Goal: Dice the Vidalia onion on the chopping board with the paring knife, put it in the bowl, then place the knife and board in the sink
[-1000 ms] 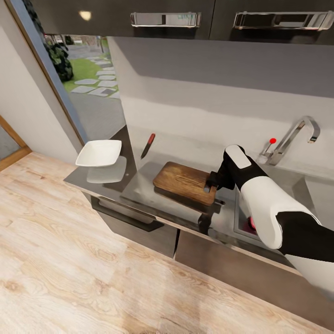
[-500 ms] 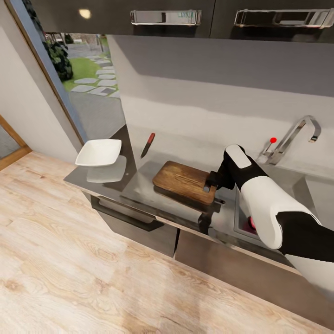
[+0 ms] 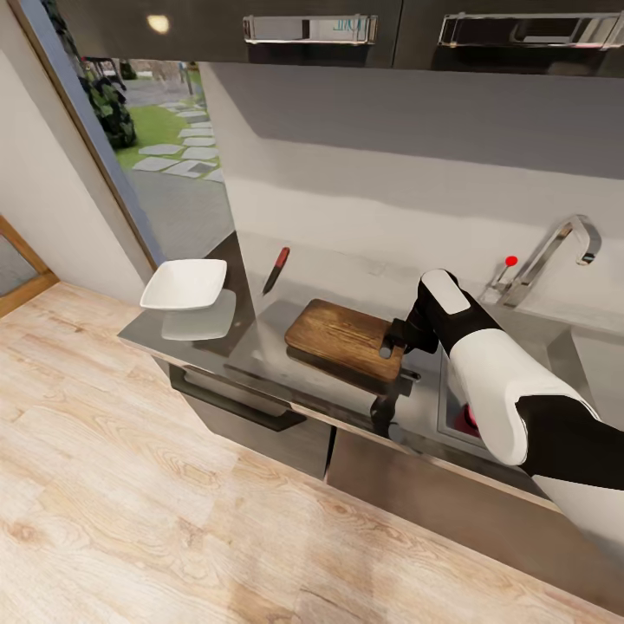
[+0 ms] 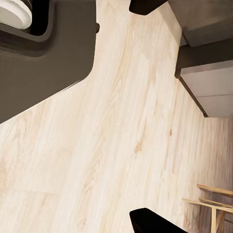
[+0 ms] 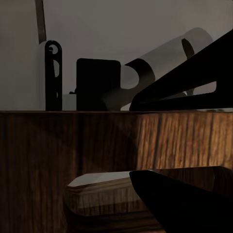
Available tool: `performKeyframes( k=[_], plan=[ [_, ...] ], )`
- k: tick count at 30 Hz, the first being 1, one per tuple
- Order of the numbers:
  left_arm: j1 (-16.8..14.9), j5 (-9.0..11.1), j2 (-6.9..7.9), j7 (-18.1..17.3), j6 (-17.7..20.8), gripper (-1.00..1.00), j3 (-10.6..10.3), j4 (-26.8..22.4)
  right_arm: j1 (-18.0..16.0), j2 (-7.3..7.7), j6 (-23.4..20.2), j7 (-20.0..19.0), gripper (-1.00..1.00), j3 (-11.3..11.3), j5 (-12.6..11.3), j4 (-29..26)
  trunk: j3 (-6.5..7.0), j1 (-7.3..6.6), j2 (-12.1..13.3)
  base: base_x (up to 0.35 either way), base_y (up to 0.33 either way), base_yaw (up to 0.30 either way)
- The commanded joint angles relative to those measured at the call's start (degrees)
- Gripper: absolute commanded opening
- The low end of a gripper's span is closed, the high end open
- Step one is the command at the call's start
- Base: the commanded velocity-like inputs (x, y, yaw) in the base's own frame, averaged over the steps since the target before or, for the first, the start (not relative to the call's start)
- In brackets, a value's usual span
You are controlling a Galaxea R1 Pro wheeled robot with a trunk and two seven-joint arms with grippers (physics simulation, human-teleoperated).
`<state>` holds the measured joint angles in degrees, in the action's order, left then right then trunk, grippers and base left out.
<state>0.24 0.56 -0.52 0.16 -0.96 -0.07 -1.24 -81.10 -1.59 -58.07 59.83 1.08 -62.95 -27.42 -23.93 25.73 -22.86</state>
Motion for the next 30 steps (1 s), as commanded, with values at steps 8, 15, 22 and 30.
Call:
performKeyframes(
  k=[8, 15, 22, 30],
  plan=[
    [0.02, 0.06, 0.0, 0.02, -0.1, 1.0, 0.0, -0.08, 0.01, 0.01, -1.59, 0.64, -1.0, 0.33, 1.69, 0.53, -0.09, 0.05, -0.05, 0.0, 0.0, 0.0],
    [0.02, 0.05, 0.0, 0.02, -0.1, 1.0, -0.01, -0.08, 0.04, 0.01, -1.59, 0.64, -1.0, 0.38, 1.75, 0.53, -0.01, 0.05, -0.05, 0.0, 0.0, 0.0],
    [0.02, 0.05, 0.0, 0.01, -0.1, 1.0, -0.01, -0.08, 0.03, 0.01, -1.51, 0.64, -1.0, 1.83, 1.84, 0.53, 0.35, 0.05, -0.05, 0.0, 0.0, 0.0],
    [0.02, 0.05, 0.0, 0.02, -0.1, 1.0, -0.01, -0.08, 0.05, 0.01, -1.24, 0.57, -1.0, 6.85, 1.86, 0.53, 0.51, 0.05, -0.05, 0.0, 0.0, 0.0]
  ],
)
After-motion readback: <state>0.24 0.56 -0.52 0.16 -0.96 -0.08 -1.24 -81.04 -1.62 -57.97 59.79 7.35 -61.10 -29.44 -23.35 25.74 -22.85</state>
